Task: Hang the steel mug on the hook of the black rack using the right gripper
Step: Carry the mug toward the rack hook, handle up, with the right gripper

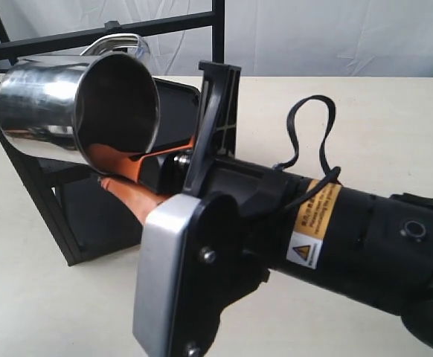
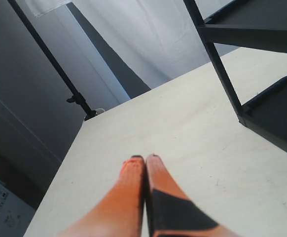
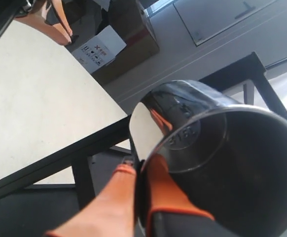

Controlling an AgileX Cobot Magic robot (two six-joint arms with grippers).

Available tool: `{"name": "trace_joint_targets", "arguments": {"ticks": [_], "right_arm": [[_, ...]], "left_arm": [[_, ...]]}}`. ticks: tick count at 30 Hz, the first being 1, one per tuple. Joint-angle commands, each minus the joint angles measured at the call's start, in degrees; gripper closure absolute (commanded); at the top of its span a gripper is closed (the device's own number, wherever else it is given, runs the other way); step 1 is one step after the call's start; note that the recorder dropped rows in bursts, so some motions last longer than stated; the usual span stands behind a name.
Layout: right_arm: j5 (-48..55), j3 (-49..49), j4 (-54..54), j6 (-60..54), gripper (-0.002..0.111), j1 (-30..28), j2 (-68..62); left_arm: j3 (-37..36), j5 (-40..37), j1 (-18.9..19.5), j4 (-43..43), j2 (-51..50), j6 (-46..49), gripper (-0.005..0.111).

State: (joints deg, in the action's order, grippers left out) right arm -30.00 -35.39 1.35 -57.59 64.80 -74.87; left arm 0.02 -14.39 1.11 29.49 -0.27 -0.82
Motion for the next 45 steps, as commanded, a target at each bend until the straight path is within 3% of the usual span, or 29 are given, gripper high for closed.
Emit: {"name": "trace_joint_targets", "arguments": {"ticks": [1, 8, 13, 18, 23, 31, 45], "right_arm": [[-7.8, 0.2, 1.2, 0.6, 0.109, -0.4, -3.2], [-8.2, 0.4, 8.9, 5.7, 0.109, -4.8, -4.3], [-24.8, 9.9, 8.9, -0.9, 0.109, -4.8, -8.0], [-30.2, 10.5, 10.1, -5.9, 0.109, -4.8, -9.3], [-29.8, 10.5, 9.2, -5.9, 0.109, -5.6, -10.0], [-29.6, 8.1, 17.9, -2.8, 0.109, -12.0, -11.9], [-30.1, 7.1, 15.5, -2.1, 0.109, -13.1, -15.0]], "left_arm": [[0.0, 0.4, -0.1, 0.0, 0.3, -0.1, 0.105], [0.0, 0.4, -0.1, 0.0, 0.3, -0.1, 0.105], [0.0, 0.4, -0.1, 0.0, 0.3, -0.1, 0.105], [0.0, 0.4, -0.1, 0.0, 0.3, -0.1, 0.105], [0.0, 0.4, -0.1, 0.0, 0.3, -0.1, 0.105], [0.0, 0.4, -0.1, 0.0, 0.3, -0.1, 0.105], [0.0, 0.4, -0.1, 0.0, 0.3, -0.1, 0.105]]}}
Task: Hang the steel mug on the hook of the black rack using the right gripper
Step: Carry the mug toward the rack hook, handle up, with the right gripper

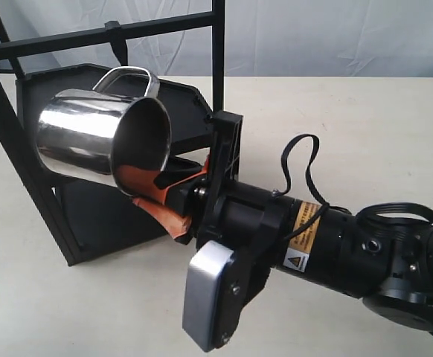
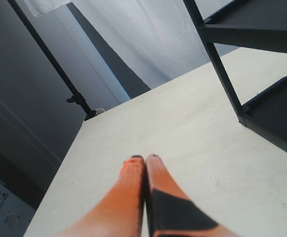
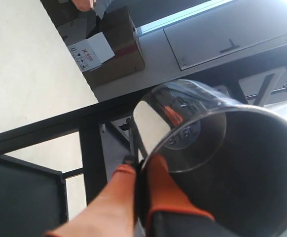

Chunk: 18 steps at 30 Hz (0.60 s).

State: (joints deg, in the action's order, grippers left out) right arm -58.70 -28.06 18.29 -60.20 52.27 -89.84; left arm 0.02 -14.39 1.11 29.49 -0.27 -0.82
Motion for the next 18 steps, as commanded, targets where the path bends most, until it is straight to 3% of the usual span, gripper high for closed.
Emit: {"name": "trace_joint_targets", "arguments": {"ticks": [1, 6, 18], "right_arm": [[-1.4, -0.3, -0.5, 0.5, 0.109, -1.3, 0.0], [-1.9, -0.3, 2.3, 1.7, 0.109, -4.3, 0.0], [-2.8, -0.3, 2.3, 3.4, 0.109, -4.5, -1.9]], "left_arm": [[0.0, 0.4, -0.1, 0.0, 0.3, -0.1, 0.105], [0.0, 0.4, -0.1, 0.0, 0.3, -0.1, 0.105], [0.0, 0.4, -0.1, 0.0, 0.3, -0.1, 0.105]]}}
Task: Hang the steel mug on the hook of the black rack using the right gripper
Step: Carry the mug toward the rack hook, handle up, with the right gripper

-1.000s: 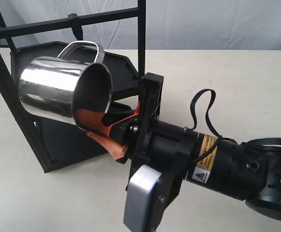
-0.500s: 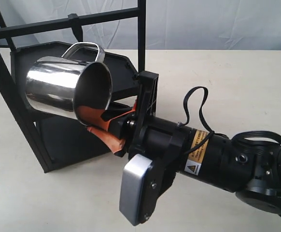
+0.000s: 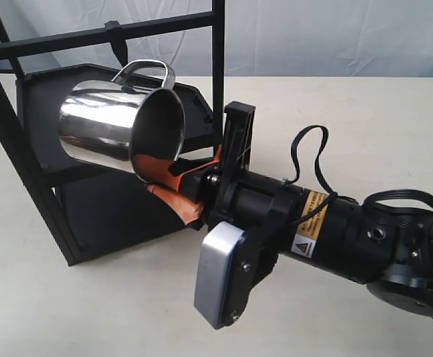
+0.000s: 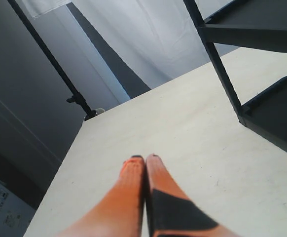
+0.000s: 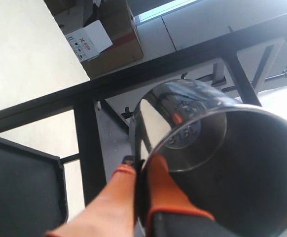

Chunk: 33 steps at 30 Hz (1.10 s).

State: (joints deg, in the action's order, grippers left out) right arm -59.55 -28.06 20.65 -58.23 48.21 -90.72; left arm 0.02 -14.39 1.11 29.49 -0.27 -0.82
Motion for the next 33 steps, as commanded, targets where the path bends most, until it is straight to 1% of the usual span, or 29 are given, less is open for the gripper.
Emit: {"name": "trace_joint_targets", "arguments": {"ticks": [1, 5, 16, 22, 27, 33], "right_arm": [[-2.4, -0.3, 0.1, 1.5, 0.109, -0.4, -1.2], [-4.2, -0.3, 0.7, 1.7, 0.109, -0.4, -2.3], [-3.6, -0.3, 0.7, 4.7, 0.109, -0.4, -2.4], [-3.6, -0.3, 0.7, 7.9, 0.109, -0.4, -2.4], [-3.6, -0.3, 0.3, 13.8, 0.109, -0.4, -2.4], [-3.6, -0.3, -0.1, 14.6, 0.109, -0.4, -2.4]], "left_arm": [[0.0, 0.4, -0.1, 0.0, 0.3, -0.1, 0.105], [0.0, 0.4, -0.1, 0.0, 0.3, -0.1, 0.105], [0.0, 0.4, -0.1, 0.0, 0.3, -0.1, 0.105], [0.0, 0.4, -0.1, 0.0, 0.3, -0.1, 0.105], [0.0, 0.4, -0.1, 0.0, 0.3, -0.1, 0.105], [0.0, 0.4, -0.1, 0.0, 0.3, -0.1, 0.105]]}}
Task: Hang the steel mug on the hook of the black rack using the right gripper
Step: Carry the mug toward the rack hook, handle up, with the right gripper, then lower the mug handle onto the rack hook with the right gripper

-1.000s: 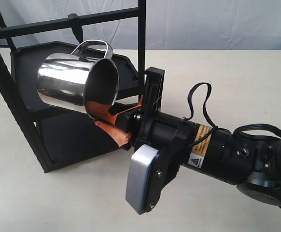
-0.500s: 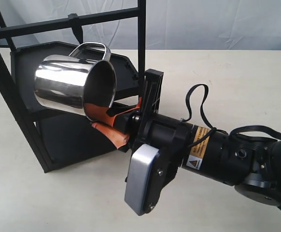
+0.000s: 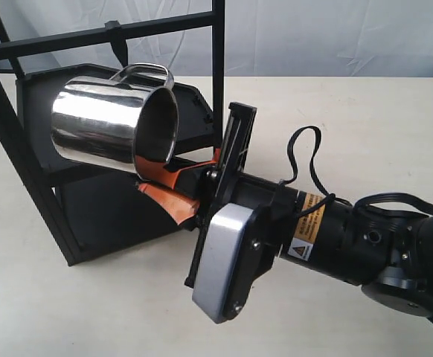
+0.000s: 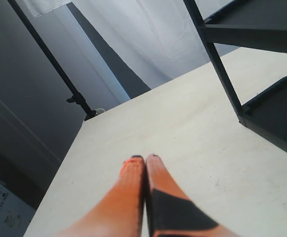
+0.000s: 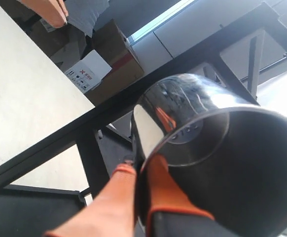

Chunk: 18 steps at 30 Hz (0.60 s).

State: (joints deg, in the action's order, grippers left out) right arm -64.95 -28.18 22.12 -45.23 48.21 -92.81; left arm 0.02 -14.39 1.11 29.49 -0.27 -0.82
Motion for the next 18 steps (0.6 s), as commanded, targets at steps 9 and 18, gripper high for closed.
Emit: {"name": "trace_joint_targets", "arguments": {"ticks": [9, 18], "right_arm": [[1.8, -0.1, -2.1, 4.4, 0.109, -0.4, -0.3], [4.3, -0.1, -3.7, 4.8, 0.109, -0.4, -0.3]], "left_arm": [[0.0, 0.4, -0.1, 0.0, 0.3, -0.1, 0.105], [0.0, 0.4, -0.1, 0.0, 0.3, -0.1, 0.105]]}}
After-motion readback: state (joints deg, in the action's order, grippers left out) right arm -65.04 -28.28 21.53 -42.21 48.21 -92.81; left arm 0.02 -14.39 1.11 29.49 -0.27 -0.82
